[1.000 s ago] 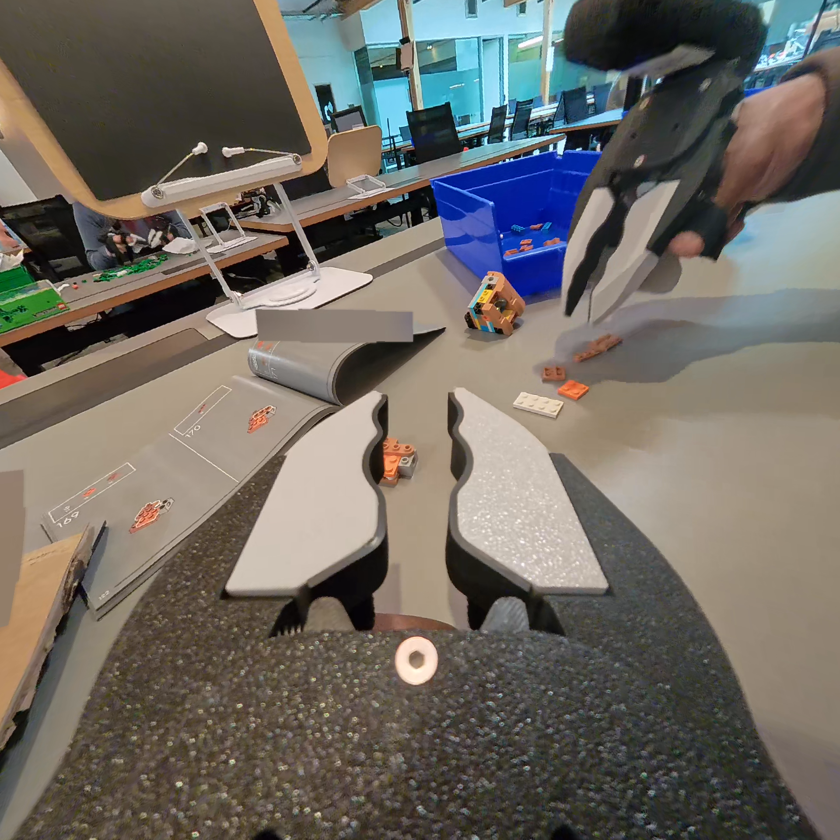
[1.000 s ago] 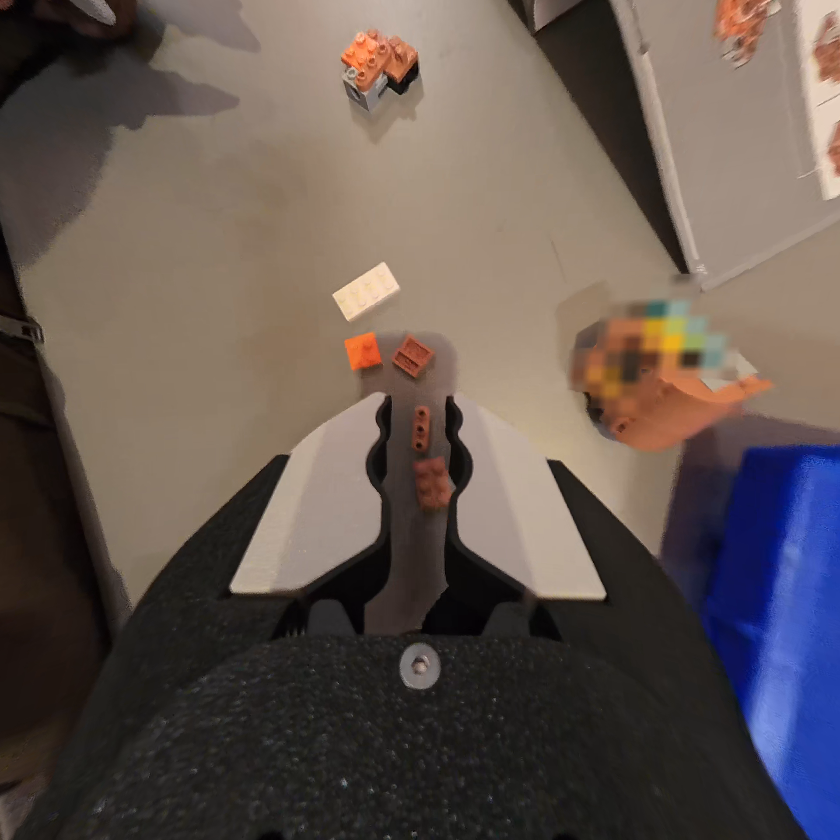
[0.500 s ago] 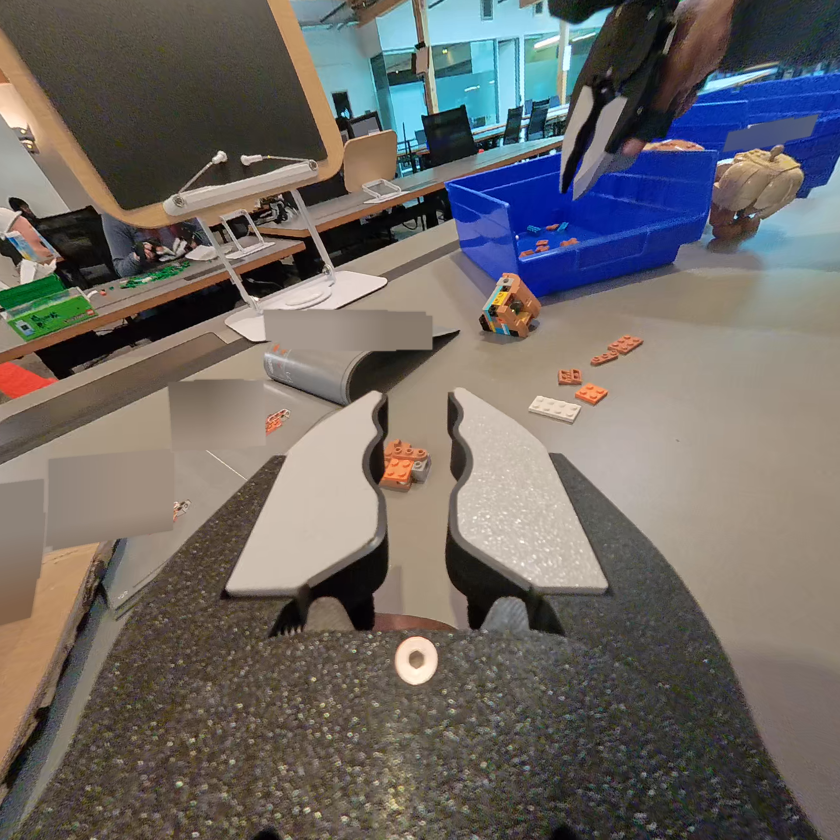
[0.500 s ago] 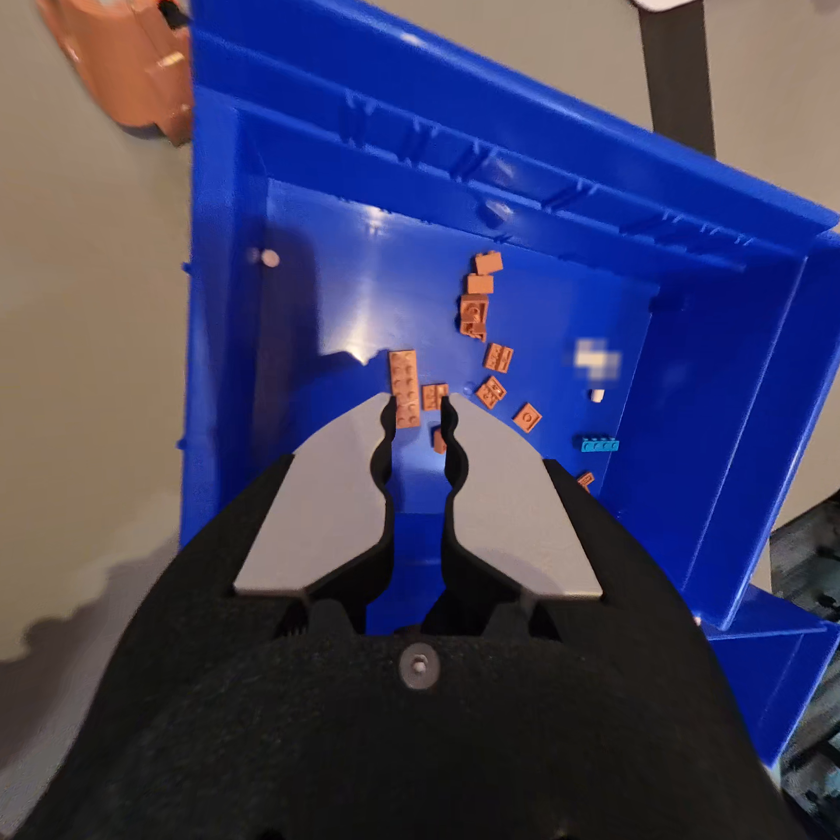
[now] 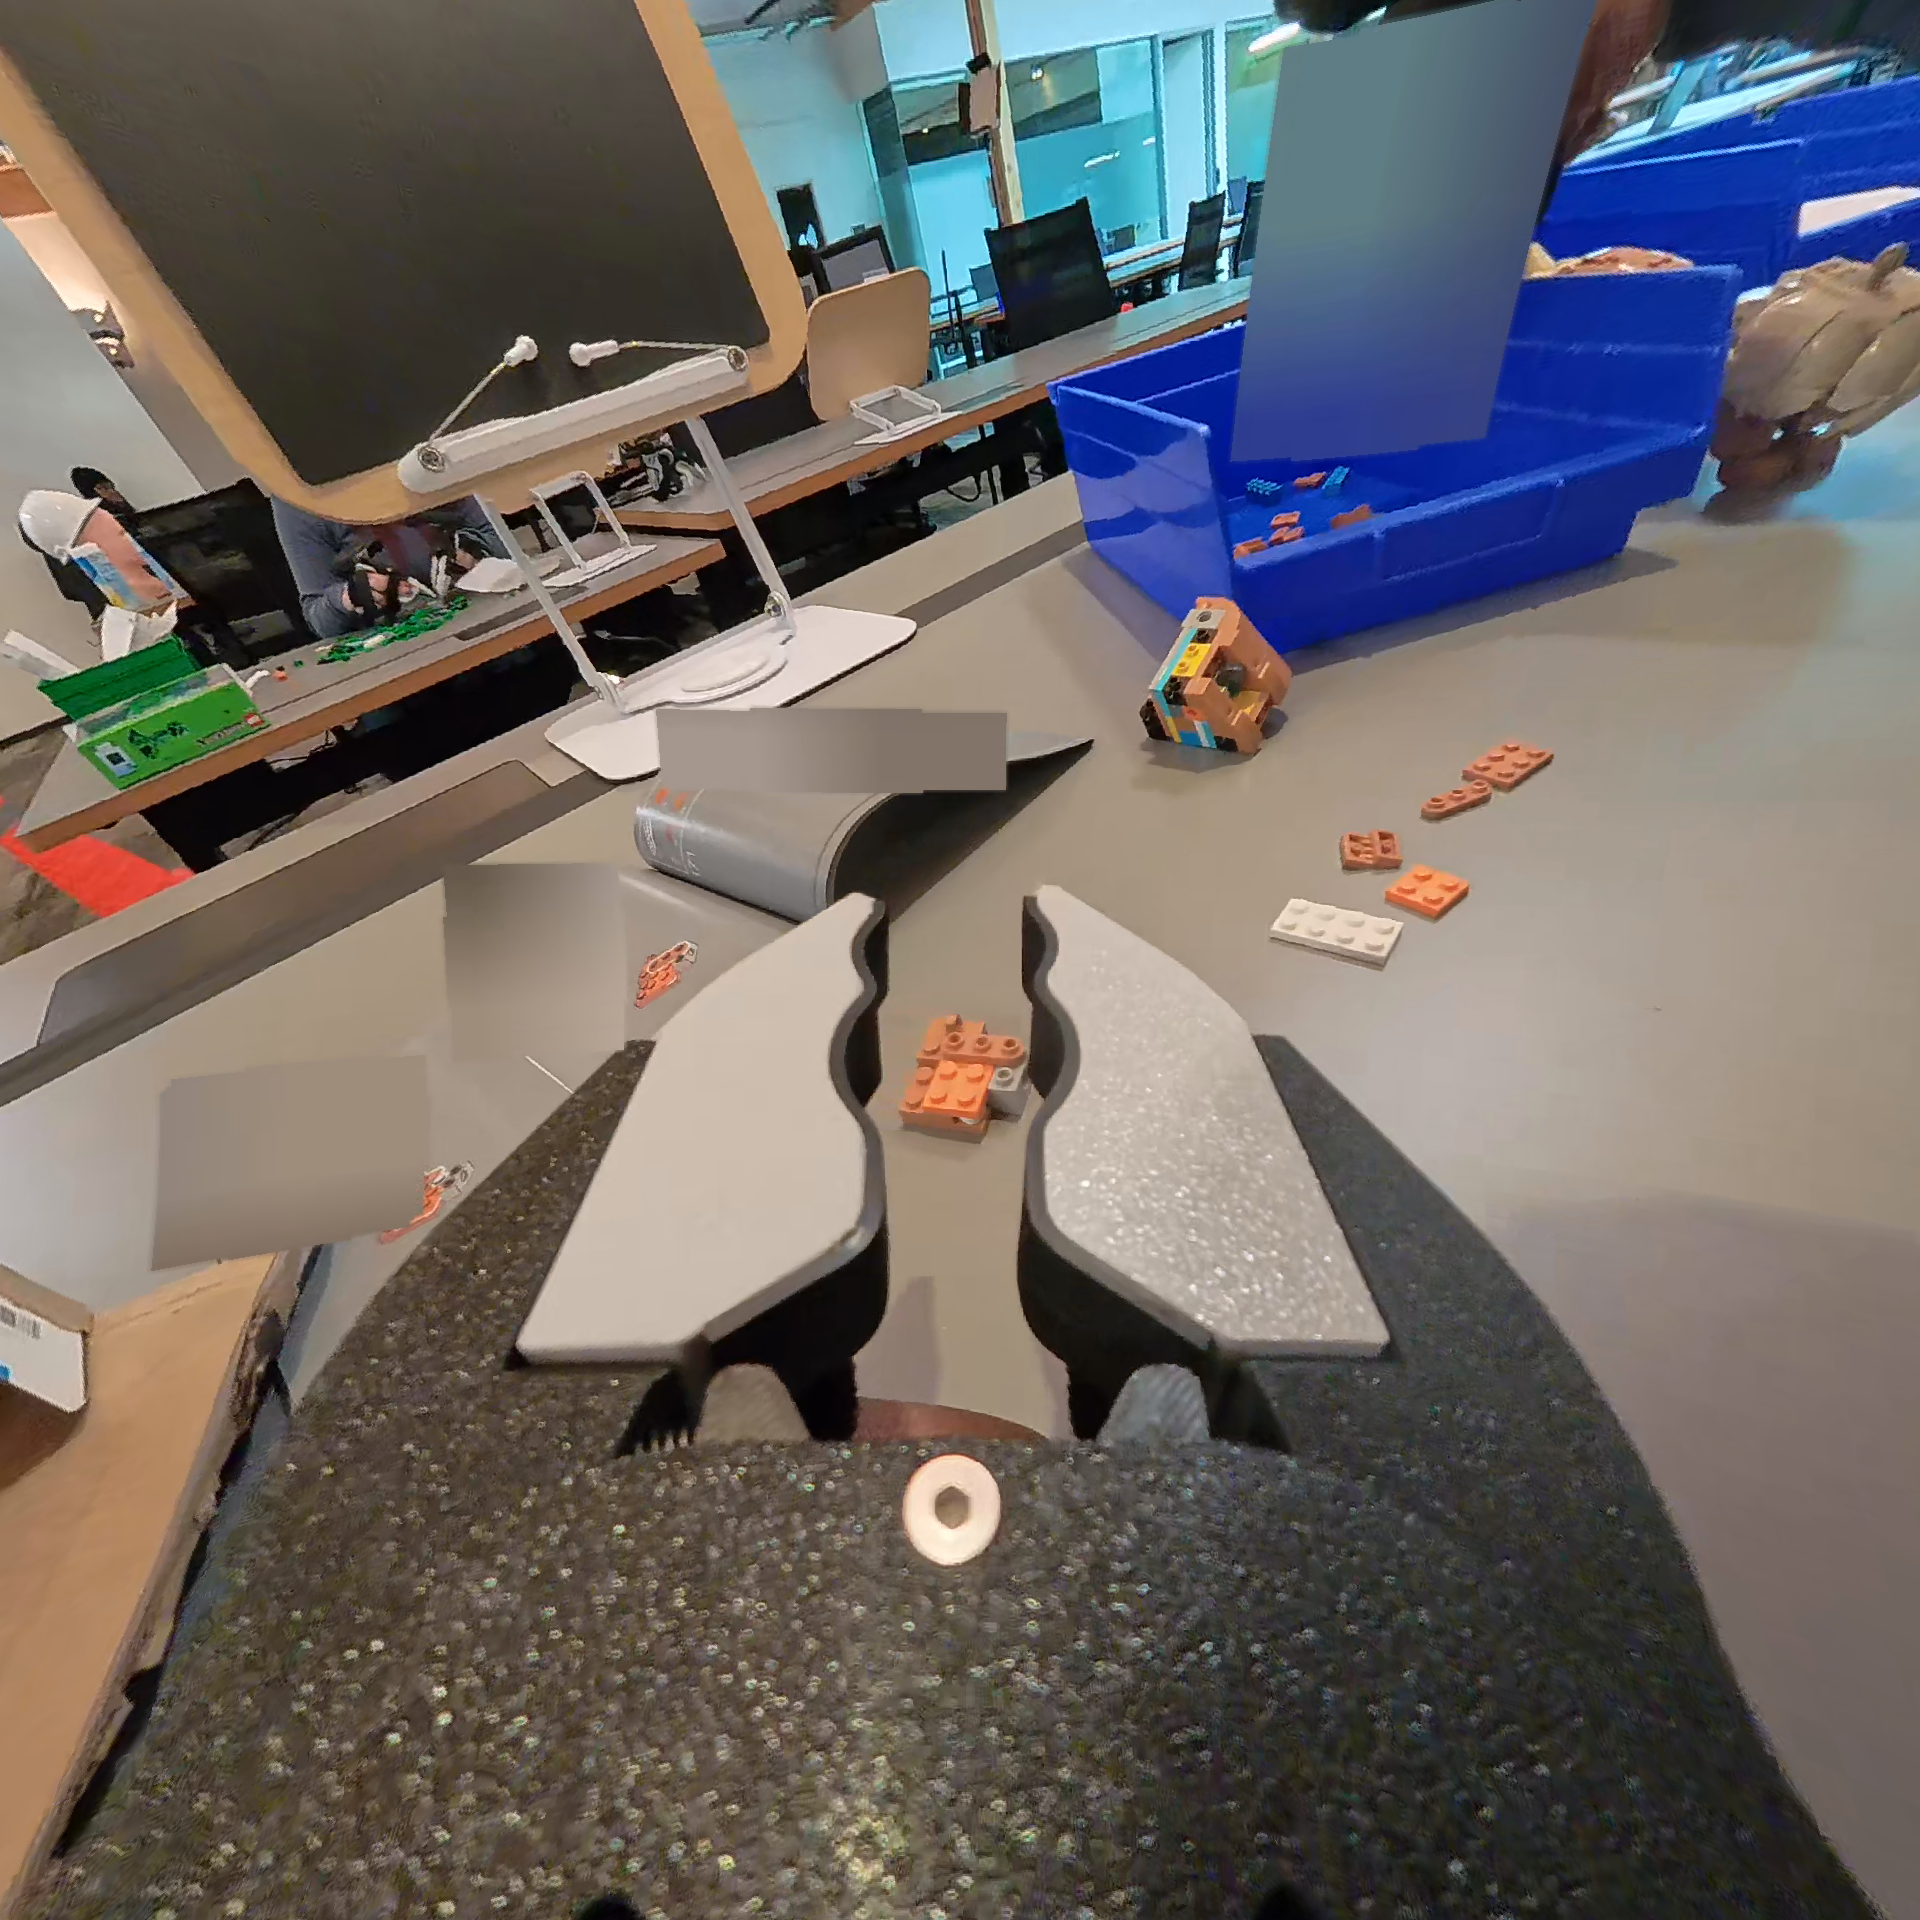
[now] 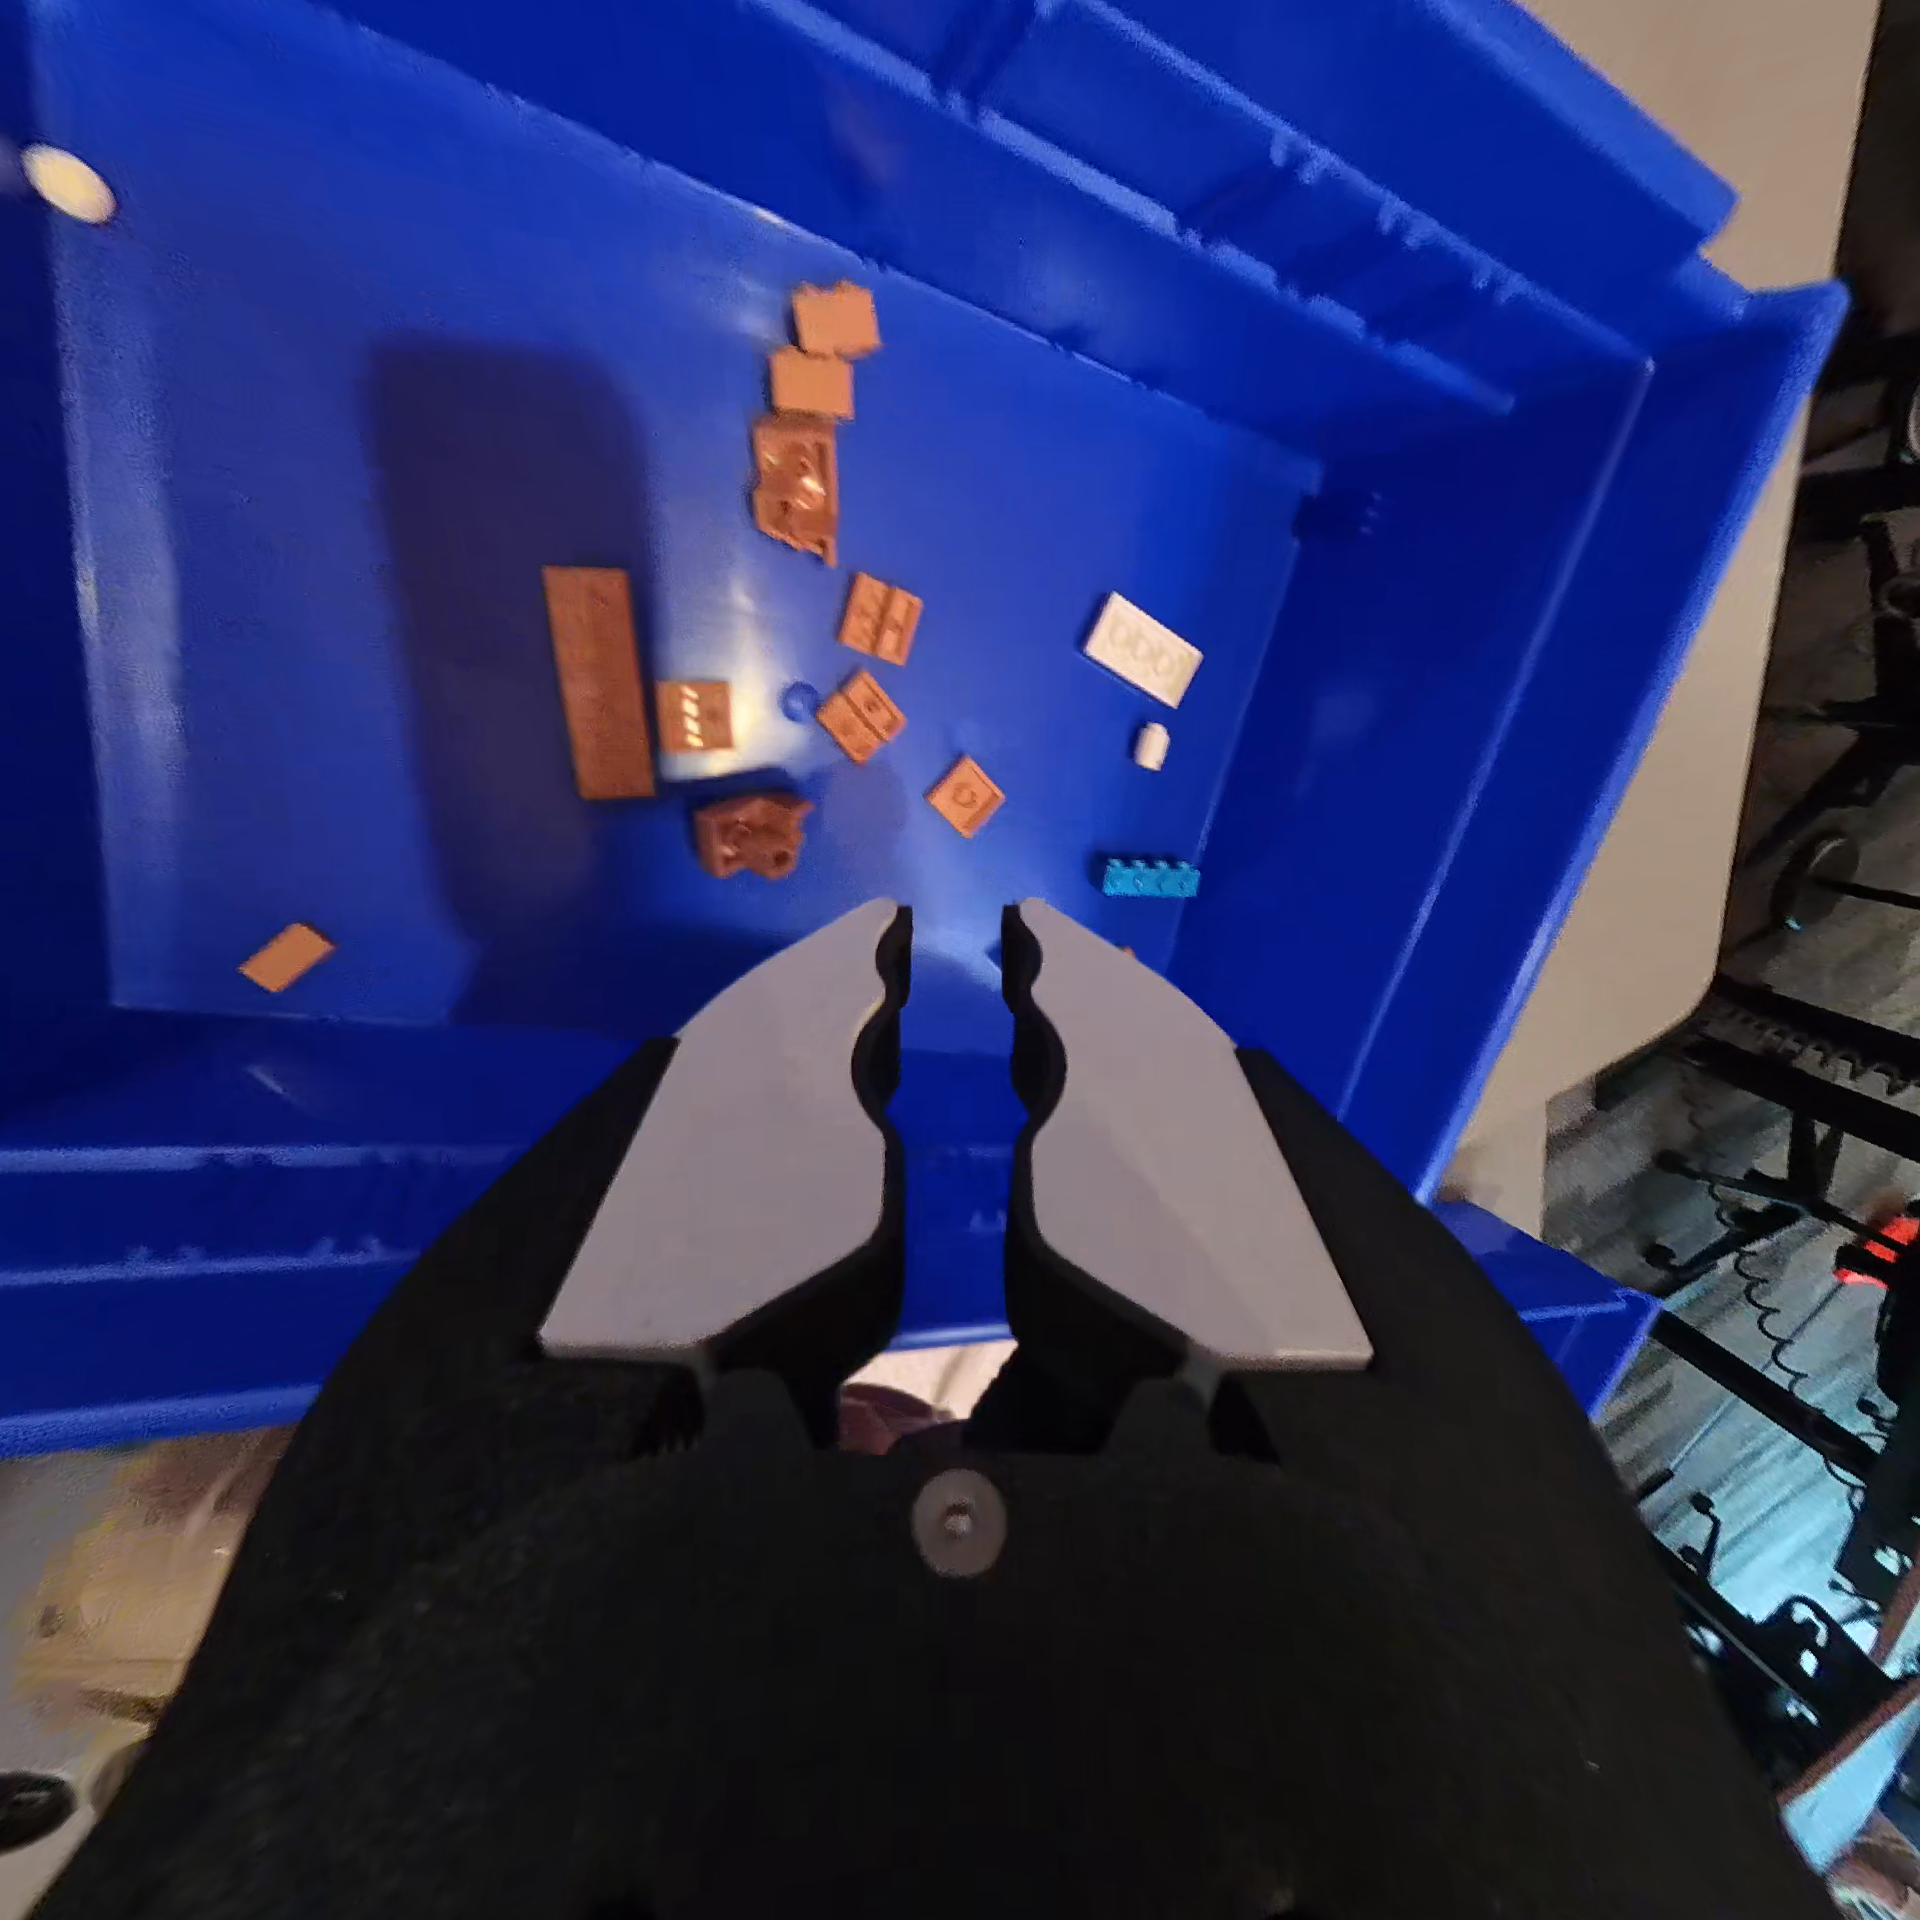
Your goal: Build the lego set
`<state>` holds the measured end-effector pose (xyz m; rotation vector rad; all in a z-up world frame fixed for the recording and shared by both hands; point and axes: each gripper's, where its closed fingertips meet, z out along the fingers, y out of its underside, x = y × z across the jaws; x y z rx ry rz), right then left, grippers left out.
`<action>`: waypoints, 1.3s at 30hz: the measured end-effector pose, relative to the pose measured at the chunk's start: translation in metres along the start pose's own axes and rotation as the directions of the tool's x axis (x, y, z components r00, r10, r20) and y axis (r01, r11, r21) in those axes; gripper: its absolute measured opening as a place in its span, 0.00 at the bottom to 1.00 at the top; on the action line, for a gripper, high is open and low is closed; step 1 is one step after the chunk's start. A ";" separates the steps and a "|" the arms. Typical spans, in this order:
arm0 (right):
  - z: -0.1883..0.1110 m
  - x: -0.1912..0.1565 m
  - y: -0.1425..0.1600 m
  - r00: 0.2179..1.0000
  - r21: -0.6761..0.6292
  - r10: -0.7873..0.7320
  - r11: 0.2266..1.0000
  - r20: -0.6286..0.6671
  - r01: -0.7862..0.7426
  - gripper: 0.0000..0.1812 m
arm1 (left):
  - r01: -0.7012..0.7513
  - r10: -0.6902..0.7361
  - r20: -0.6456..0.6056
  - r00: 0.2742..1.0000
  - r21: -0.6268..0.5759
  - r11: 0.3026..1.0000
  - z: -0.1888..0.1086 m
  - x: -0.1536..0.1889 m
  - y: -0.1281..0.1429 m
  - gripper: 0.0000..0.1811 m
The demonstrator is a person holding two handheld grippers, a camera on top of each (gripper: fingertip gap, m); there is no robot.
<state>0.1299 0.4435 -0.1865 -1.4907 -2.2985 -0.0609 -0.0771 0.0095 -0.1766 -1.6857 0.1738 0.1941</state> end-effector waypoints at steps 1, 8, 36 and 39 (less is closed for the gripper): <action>-0.001 0.006 0.004 1.000 -0.006 0.000 1.000 -0.015 0.000 0.09 | -0.005 0.005 0.003 1.000 -0.003 1.000 0.001 -0.001 0.001 0.13; 0.019 0.039 0.029 0.984 -0.141 0.155 0.976 -0.087 -0.166 0.04 | -0.040 0.040 0.028 0.999 -0.025 0.999 0.008 -0.004 0.004 0.13; 0.079 0.051 0.062 0.817 -0.507 0.563 0.673 -0.121 -0.539 0.06 | -0.033 0.030 0.028 0.999 0.106 0.994 -0.018 0.003 -0.019 0.13; 0.081 0.050 0.066 0.818 -0.522 0.560 0.662 -0.132 -0.538 0.03 | -0.041 0.038 0.025 0.999 0.111 0.993 -0.018 0.005 -0.021 0.13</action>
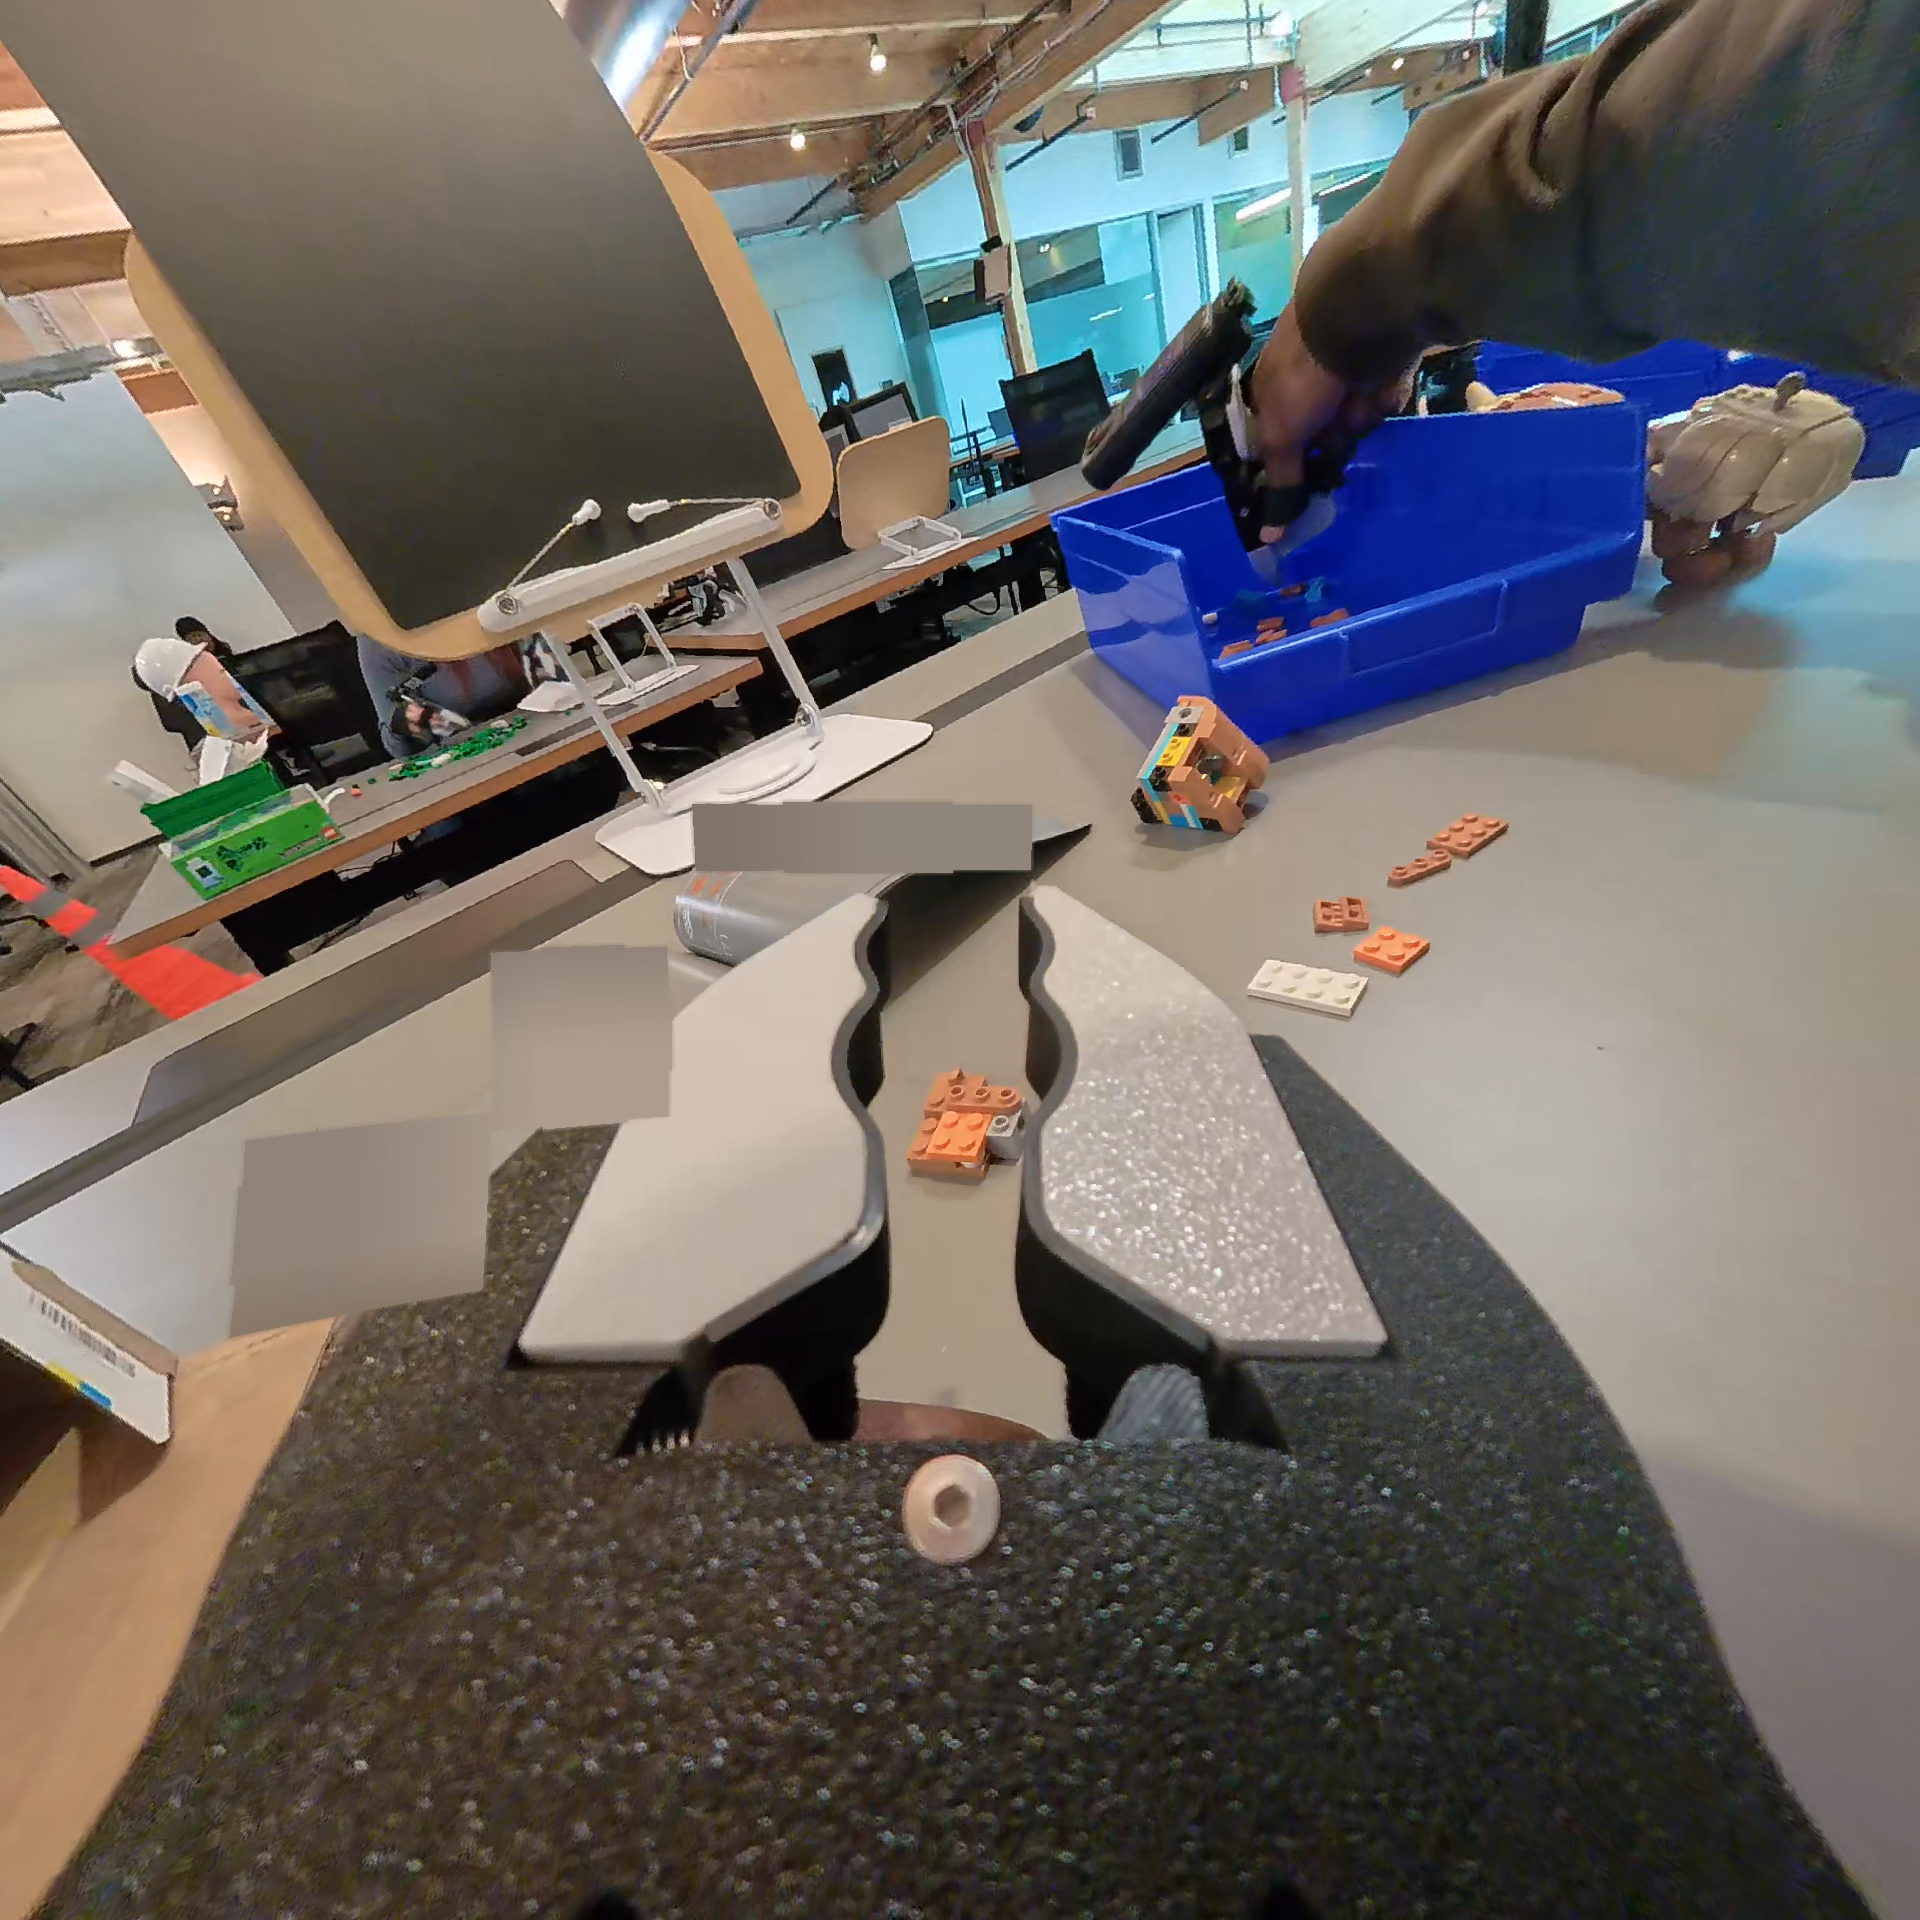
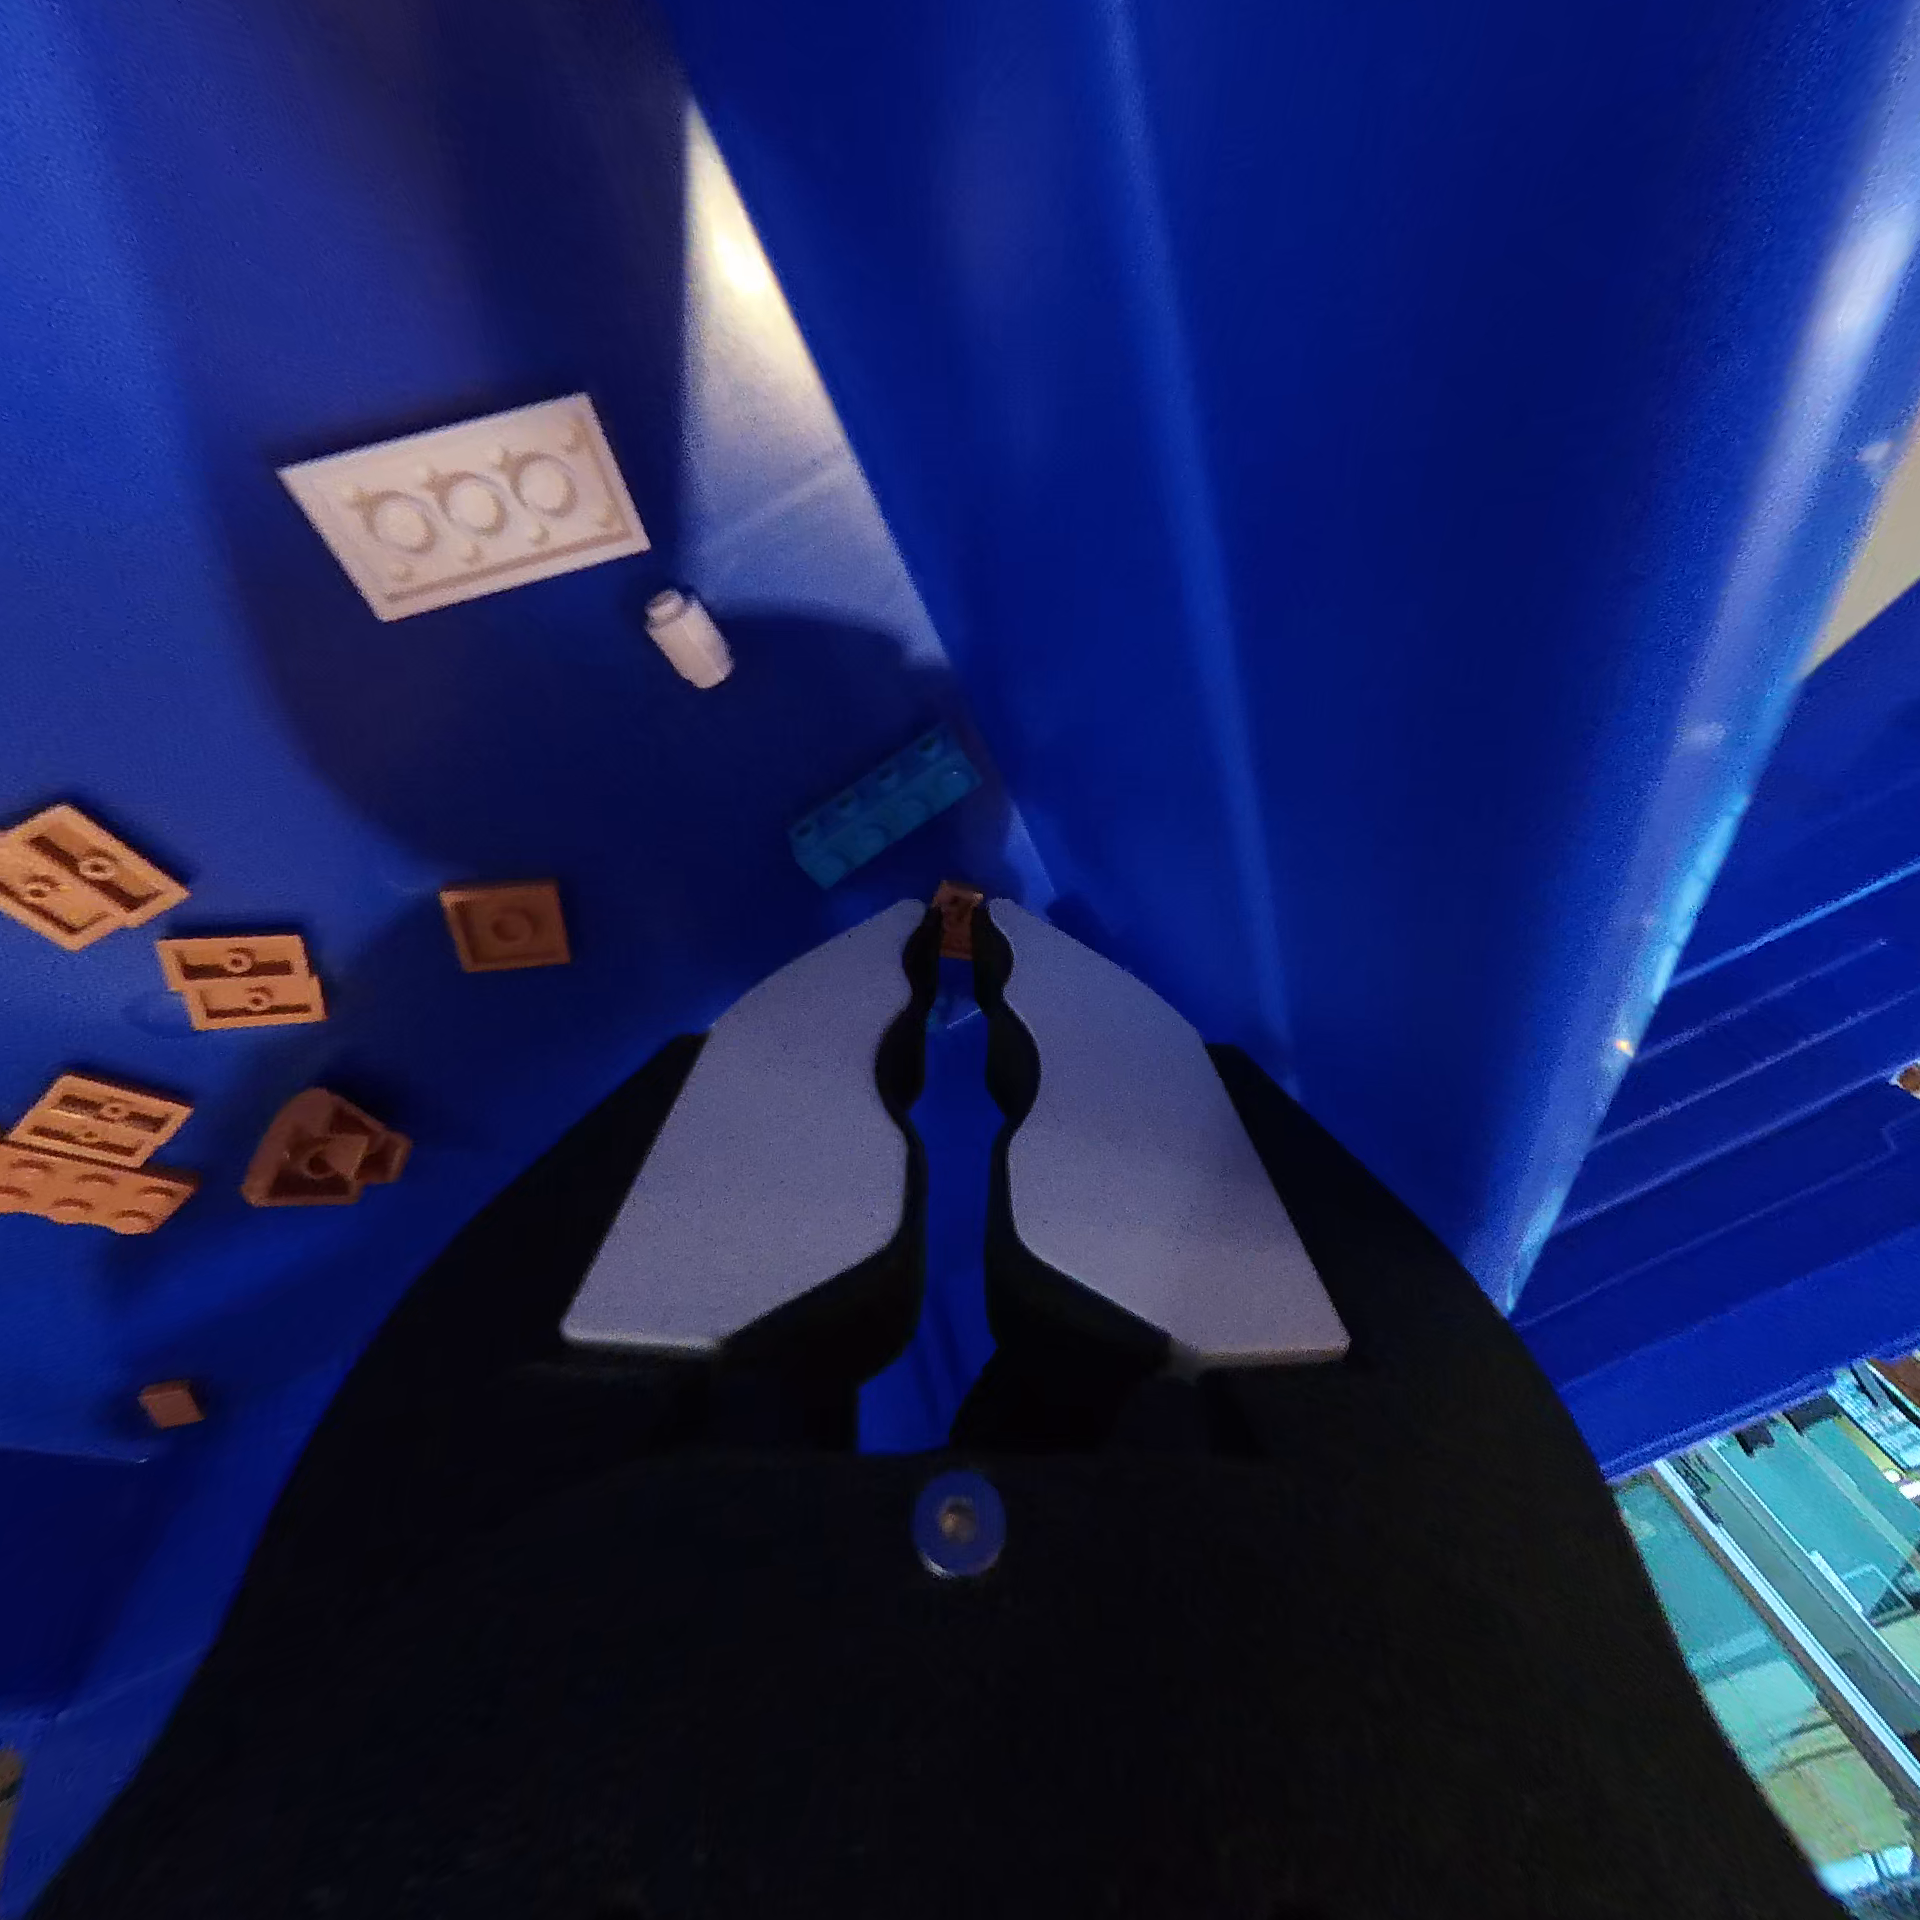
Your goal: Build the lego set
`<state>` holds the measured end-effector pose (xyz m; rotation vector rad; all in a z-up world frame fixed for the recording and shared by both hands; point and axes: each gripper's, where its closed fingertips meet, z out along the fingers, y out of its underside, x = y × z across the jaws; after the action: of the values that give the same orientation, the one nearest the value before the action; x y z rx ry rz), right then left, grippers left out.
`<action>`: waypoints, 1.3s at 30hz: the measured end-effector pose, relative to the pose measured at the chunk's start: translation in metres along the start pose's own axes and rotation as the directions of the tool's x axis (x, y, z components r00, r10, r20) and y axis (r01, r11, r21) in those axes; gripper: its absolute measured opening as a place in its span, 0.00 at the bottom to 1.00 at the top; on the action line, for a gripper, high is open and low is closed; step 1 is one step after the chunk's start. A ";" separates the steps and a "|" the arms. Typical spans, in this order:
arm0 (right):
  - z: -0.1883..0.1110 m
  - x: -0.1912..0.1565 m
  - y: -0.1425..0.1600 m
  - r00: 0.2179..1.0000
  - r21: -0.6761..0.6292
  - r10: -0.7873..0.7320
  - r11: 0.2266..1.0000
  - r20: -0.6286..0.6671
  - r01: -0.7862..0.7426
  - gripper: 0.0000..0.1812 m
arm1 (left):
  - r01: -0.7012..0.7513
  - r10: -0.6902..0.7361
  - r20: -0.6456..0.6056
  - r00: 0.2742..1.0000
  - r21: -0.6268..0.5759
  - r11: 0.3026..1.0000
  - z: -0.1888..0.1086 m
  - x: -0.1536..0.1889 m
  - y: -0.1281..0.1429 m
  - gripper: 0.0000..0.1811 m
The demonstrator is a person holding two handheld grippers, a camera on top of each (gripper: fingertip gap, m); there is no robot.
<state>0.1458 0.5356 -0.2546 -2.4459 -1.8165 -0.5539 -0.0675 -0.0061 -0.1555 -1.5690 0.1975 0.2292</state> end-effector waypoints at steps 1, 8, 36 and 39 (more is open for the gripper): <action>0.000 0.001 0.000 1.000 -0.004 -0.001 1.000 -0.011 0.001 0.02 | -0.002 0.002 -0.001 1.000 0.001 1.000 0.000 0.000 0.000 0.13; 0.004 0.001 0.000 0.999 -0.033 -0.015 0.999 -0.037 0.014 0.02 | -0.006 0.006 0.000 1.000 0.009 1.000 -0.001 0.001 -0.002 0.13; -0.001 -0.006 0.005 0.999 -0.039 0.004 0.999 0.032 -0.002 0.11 | -0.033 0.033 -0.009 0.999 0.011 0.999 -0.001 0.005 -0.002 0.13; 0.000 -0.007 0.005 0.999 -0.053 0.012 0.999 0.050 -0.010 0.11 | -0.035 0.035 -0.010 0.999 0.015 0.999 -0.001 0.005 -0.003 0.13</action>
<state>0.1491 0.5271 -0.2560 -2.5251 -1.8285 -0.5514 -0.0616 -0.0074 -0.1536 -1.5533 0.2342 0.2470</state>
